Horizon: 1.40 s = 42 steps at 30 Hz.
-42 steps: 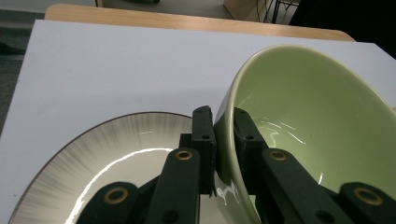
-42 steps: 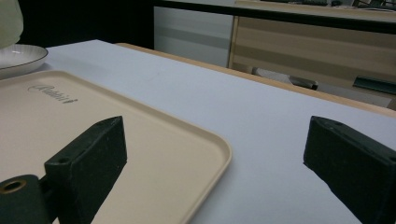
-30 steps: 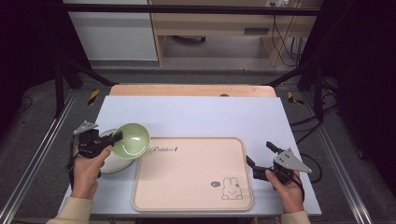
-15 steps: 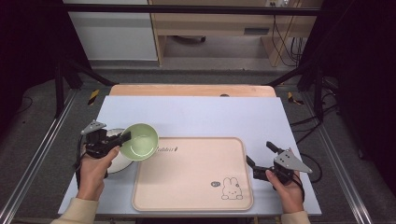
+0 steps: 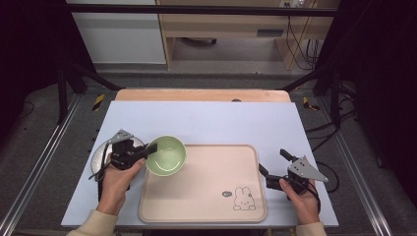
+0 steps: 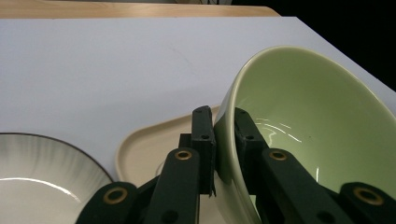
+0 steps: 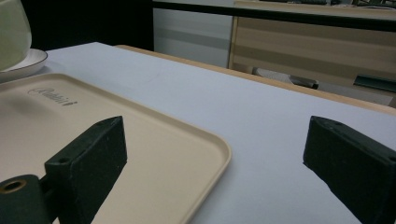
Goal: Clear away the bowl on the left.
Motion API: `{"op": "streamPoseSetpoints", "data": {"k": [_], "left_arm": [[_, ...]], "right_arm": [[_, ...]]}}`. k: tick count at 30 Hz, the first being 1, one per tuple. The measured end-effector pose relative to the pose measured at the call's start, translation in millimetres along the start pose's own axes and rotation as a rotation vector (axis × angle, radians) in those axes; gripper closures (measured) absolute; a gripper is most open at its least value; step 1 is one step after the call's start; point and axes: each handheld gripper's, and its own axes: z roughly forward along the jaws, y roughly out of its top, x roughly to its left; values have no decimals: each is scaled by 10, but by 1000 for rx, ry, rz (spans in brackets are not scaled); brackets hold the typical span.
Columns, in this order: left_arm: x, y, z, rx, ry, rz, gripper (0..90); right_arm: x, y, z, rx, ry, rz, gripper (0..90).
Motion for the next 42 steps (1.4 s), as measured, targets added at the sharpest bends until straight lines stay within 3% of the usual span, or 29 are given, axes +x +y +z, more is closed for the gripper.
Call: {"op": "streamPoseSetpoints", "data": {"k": [11,19,23,30,42], "left_arm": [[-317,-96,215,59,-68,51,818],[-550,-171,431,113,-112,80,818],[-567,-178,508,123,-130,64,818],[-631,-189,601,147,-150,72,818],[-652,-228,686,179,-158,67,817]], "right_arm": [[10,-1,0,4,-23,1,70],[32,1,18,4,-9,3,71],[5,0,10,0,-13,12,71],[-5,4,-5,-3,-16,17,71],[0,10,-16,-9,-17,26,72]]}}
